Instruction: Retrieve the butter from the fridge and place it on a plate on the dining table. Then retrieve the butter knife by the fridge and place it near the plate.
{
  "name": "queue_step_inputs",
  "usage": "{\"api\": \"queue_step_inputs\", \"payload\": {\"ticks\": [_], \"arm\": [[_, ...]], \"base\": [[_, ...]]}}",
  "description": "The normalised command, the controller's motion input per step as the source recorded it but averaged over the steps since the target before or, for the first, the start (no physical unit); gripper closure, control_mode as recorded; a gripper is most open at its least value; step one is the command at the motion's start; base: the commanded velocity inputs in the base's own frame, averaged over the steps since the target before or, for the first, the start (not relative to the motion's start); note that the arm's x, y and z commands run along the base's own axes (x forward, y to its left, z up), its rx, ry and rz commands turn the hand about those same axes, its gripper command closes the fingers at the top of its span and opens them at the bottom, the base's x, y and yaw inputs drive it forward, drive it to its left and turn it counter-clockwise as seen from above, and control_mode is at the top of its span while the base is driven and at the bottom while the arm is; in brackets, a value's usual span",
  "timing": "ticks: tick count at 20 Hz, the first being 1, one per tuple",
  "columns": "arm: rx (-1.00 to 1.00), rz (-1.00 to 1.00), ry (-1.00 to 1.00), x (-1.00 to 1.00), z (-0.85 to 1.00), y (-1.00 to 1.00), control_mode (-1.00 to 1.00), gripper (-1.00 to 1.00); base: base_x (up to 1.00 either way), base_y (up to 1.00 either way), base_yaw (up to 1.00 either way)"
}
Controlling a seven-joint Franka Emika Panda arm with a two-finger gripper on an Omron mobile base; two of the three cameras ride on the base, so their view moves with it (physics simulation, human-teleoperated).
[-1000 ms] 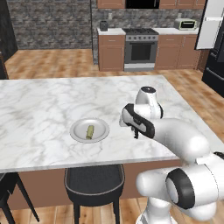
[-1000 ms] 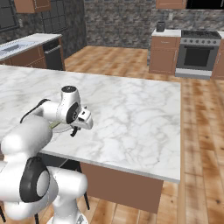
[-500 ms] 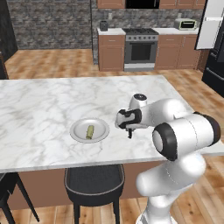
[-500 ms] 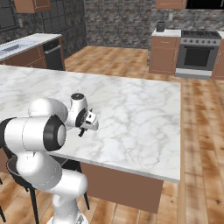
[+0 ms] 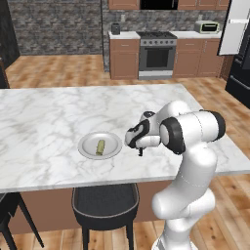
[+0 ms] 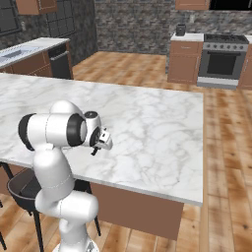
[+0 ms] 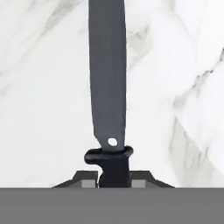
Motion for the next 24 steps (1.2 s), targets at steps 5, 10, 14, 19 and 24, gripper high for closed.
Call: {"api": "queue_step_inputs", "payload": {"ticks": [5, 10, 14, 19, 24], "arm": [[0.00, 0.00, 0.00, 0.22, -0.31, 0.02, -1.00, 1.00], [0.01, 0.00, 0.00, 0.16, -0.28, 0.00, -1.00, 1.00], [0.01, 0.00, 0.00, 0.17, -0.23, 0.00, -1.00, -1.00], [0.01, 0.00, 0.00, 0.18, -0.19, 0.01, -1.00, -1.00], [0.00, 0.00, 0.01, 0.02, 0.00, 0.00, -1.00, -1.00]], "base": [[0.00, 0.00, 0.00], [0.00, 0.00, 0.00], [0.00, 0.00, 0.00], [0.00, 0.00, 0.00], [0.00, 0.00, 0.00]]}}
